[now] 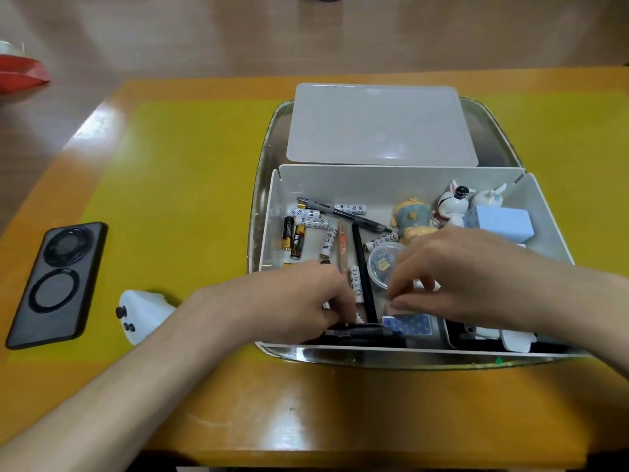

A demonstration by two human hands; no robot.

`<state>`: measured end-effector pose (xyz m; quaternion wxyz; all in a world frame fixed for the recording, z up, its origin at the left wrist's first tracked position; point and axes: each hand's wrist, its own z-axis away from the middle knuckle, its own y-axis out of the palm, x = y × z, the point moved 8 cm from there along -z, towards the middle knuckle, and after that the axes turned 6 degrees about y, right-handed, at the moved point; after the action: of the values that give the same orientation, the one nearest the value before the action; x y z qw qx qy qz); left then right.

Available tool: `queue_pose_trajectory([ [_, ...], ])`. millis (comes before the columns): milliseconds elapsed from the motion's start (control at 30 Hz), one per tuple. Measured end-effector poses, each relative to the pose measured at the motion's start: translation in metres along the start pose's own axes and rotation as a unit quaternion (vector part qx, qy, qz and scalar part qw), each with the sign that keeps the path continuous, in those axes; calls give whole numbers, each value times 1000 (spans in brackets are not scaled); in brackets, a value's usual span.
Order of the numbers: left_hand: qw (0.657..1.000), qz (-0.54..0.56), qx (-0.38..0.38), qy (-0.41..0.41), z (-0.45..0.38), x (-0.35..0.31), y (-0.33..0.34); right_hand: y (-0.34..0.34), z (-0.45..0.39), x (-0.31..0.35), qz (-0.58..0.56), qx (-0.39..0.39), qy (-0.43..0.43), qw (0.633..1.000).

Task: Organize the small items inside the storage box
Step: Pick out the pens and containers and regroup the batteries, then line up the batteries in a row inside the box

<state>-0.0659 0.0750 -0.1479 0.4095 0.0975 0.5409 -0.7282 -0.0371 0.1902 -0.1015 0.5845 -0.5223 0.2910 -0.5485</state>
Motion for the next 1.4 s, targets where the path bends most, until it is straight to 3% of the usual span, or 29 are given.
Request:
queue_pose_trajectory([
  [267,996,-83,-36,20,18,-4,-1,-4,-38,22,28,-22,-36,999],
  [433,978,-110,-168,53,55,-9,-45,-5,-56,21,71,-31,-27,997],
  [567,952,-163,-258,1,81,11,-84,-12,-67,12,70,-40,25,996],
  [733,941,-208,-267,-14,87,14,-92,1,-77,26,111,10,21,994],
  [900,936,-231,-265,-17,84,9,-90,18,-71,44,75,77,-10,994],
  [1167,933,-235,-271,-28,87,9,-97,29,-80,67,11,23,-40,999],
  [1400,931,-237,-275,-42,83,13,-98,44,-86,80,29,94,-44,994],
])
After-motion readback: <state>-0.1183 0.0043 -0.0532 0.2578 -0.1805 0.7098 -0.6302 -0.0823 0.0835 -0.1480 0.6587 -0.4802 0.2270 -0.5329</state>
